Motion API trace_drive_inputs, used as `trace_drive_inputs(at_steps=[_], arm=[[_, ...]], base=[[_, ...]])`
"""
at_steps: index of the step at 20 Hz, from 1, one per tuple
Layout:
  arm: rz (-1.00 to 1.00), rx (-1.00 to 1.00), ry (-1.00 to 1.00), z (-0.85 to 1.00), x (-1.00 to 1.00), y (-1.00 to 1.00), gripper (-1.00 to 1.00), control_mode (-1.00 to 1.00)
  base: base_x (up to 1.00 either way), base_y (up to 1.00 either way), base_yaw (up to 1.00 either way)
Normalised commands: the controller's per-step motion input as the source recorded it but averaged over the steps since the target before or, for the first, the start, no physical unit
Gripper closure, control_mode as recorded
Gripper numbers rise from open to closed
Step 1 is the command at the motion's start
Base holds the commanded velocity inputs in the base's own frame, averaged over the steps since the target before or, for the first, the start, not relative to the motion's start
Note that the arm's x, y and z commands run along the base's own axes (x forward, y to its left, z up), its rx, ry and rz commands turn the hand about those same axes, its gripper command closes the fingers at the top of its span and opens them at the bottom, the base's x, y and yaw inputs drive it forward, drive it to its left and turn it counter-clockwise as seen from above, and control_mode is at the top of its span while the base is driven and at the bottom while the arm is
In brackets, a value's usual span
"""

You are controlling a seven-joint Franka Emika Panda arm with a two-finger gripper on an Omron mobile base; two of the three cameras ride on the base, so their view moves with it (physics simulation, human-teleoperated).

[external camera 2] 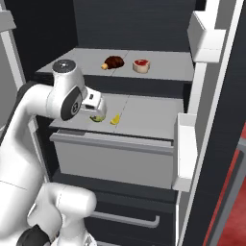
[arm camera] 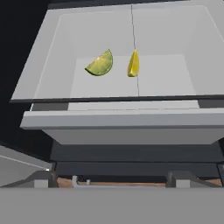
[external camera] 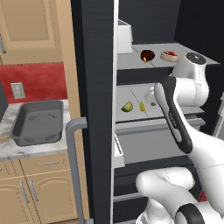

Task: Place one lemon wedge and one steak in each tupperware on the nearby counter, to pack two identical lunches.

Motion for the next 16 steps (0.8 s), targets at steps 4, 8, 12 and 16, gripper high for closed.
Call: trace_drive_inputs(at_steps=[4,8,12,16], arm=[[-0.14,0.0,-0.01,-0.45,-0.04,-0.43,-1.0,-1.0],[-0.08,-0.01,0.0,-0.45,0.06,-0.19,-1.0,-1.0],[-0.06,-0.01,0.0,-0.28,0.22,-0.06,-1.0,-1.0],[-0.05,0.0,0.0,-0.23,0.43,-0.07,-1.0,-1.0]], base=[[0.0,0.0,0.0],[0.0,0.0,0.0],[0.0,0.0,0.0],[0.0,0.0,0.0]])
